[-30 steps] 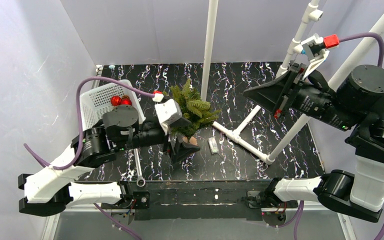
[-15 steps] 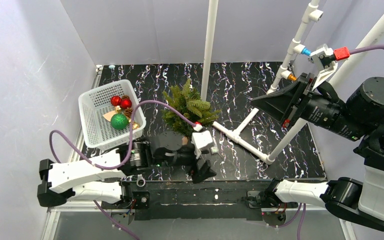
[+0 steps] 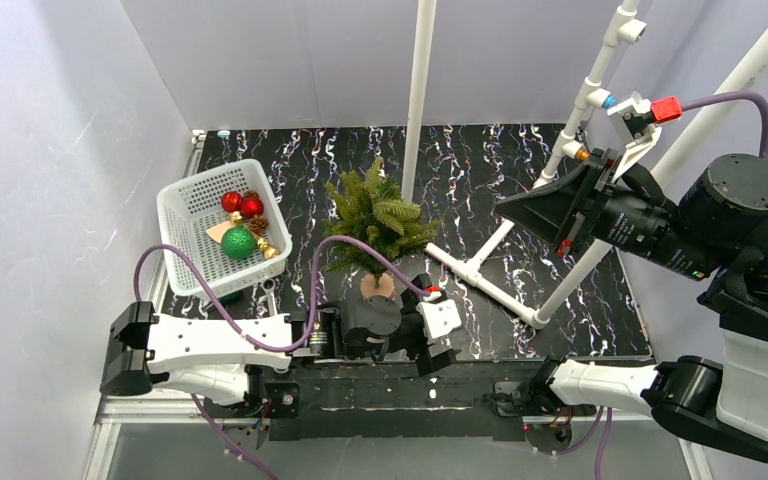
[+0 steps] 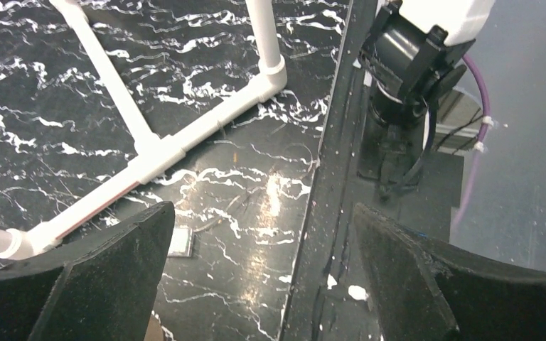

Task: Decorate the small christmas tree
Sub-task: Pick up the decoration item from the center of the board.

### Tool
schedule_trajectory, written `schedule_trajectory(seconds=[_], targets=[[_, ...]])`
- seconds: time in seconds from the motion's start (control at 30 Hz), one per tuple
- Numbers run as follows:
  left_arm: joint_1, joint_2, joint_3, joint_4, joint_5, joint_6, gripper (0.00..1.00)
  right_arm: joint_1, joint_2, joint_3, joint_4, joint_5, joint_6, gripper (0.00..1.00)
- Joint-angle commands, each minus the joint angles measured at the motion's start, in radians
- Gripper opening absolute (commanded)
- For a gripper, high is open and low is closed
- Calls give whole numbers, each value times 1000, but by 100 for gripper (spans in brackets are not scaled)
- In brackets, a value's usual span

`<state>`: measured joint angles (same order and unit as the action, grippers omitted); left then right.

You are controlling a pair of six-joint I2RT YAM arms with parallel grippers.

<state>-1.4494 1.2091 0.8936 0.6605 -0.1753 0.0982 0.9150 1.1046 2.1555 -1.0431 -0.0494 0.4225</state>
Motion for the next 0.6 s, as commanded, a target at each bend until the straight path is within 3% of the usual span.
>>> schedule_trajectory(seconds=[0.0,0.4,0.5,0.57], targets=[[-3,1,-13,171,-57,58,98,2,-6,-7,59,-15,10,1],[-2,105,27,269,-115,124,98,2,-1,-28,80,-40,17,1],[-2,148,44,275,-125,109,94,2,-8,-37,84,-39,19,1],[-3,171,47,297,-150,95,86,2,-14,-41,85,-40,21,1]])
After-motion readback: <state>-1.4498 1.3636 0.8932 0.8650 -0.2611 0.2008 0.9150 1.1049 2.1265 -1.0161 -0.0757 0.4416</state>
